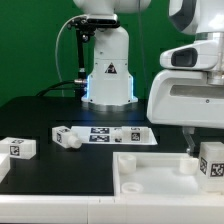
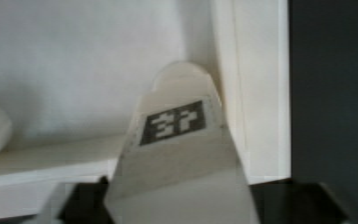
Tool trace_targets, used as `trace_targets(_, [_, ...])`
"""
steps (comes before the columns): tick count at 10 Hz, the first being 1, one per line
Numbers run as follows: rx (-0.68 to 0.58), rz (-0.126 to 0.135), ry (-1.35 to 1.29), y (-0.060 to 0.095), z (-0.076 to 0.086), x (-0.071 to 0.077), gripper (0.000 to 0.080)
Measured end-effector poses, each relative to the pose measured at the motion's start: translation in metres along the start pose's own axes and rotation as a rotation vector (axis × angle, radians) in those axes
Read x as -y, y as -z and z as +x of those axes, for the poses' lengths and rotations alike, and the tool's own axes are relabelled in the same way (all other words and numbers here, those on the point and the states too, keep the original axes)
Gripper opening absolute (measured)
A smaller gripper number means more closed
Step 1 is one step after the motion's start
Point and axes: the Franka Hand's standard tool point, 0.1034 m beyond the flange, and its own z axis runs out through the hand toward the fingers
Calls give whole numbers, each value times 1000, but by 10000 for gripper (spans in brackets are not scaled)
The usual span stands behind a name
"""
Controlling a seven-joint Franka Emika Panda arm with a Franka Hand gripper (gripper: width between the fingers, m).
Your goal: Assemble square table
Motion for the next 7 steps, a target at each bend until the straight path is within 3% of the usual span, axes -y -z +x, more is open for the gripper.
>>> trace_targets(1, [0, 0, -34, 0, 0, 0, 321])
trace_targets(3, [-1, -3, -220, -1, 0, -1, 284])
trace_targets(7, [5, -31, -772, -1, -3, -5, 284])
